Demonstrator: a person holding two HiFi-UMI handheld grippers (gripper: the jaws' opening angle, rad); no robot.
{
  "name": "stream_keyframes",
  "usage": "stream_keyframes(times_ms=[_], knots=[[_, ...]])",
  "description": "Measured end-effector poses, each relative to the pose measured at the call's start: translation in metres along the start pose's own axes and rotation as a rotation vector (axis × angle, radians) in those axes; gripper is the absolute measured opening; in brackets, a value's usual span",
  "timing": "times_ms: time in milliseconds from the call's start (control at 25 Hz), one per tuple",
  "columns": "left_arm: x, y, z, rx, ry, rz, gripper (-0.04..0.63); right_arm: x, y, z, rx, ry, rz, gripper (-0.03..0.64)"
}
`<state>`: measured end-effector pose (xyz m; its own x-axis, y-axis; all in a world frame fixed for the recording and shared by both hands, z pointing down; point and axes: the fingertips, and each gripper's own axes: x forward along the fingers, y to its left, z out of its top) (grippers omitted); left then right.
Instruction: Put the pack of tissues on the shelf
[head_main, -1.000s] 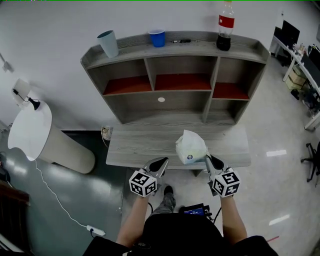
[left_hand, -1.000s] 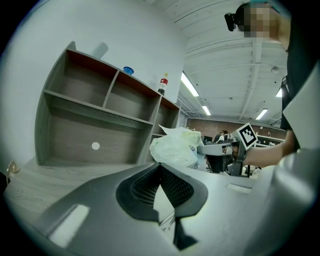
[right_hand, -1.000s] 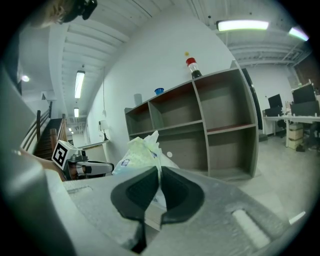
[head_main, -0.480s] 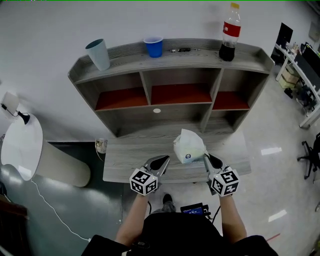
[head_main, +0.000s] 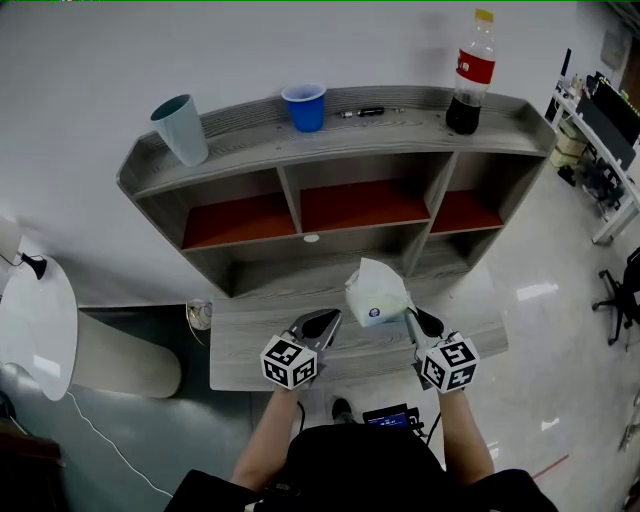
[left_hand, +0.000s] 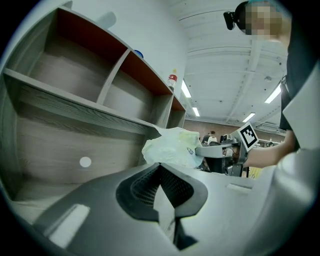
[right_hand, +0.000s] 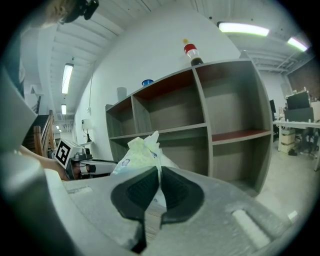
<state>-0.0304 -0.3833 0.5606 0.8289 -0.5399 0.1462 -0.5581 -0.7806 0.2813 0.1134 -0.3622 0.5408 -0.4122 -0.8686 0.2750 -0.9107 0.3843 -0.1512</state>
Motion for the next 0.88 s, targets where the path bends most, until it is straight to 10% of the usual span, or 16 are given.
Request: stream_keyframes(times_ms=[880], knots=[[0.023, 0.021, 0.021, -0.007, -0.002, -0.004, 0.0, 0.032, -0.011, 0.015, -0.008, 0.012, 0.017, 0.012]])
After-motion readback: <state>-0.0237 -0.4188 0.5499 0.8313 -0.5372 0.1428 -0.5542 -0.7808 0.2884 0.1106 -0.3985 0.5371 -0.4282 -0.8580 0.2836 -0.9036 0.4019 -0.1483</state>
